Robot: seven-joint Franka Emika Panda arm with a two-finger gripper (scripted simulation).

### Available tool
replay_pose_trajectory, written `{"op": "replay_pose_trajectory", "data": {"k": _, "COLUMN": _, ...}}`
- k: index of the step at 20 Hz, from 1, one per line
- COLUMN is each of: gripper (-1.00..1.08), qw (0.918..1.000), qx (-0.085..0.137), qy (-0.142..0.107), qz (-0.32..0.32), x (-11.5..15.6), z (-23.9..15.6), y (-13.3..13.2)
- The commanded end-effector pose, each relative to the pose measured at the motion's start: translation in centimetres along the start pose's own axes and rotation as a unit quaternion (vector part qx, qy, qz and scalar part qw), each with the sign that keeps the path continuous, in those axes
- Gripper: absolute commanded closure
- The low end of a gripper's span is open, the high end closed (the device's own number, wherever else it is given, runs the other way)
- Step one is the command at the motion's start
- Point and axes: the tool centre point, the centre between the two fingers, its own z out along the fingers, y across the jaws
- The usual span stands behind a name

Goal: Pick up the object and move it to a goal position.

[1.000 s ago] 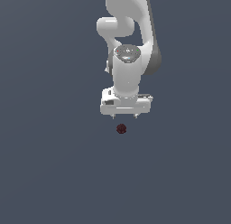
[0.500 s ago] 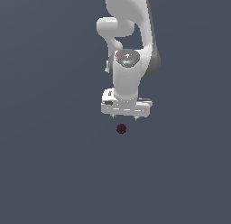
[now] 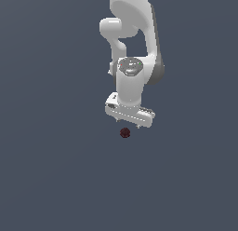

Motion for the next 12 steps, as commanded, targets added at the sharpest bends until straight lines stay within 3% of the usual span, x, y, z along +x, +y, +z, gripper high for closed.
{"op": "replay_pose_trajectory", "data": {"k": 1, "gripper": -0.92, "qw": 0.9994, "qx": -0.001, "qy": 0.0, "qz": 0.035, "x": -0.1, "z": 0.5, "y": 0.1}}
{"op": "replay_pose_trajectory", "data": {"k": 6, "gripper": -0.92, "qw": 0.9945, "qx": -0.002, "qy": -0.001, "qz": 0.105, "x": -0.2, "z": 1.5, "y": 0.2}}
{"op": "replay_pose_trajectory", "data": {"k": 12, "gripper": -0.92, "qw": 0.9823, "qx": -0.005, "qy": -0.001, "qz": 0.187, "x": -0.4, "z": 2.7, "y": 0.4}}
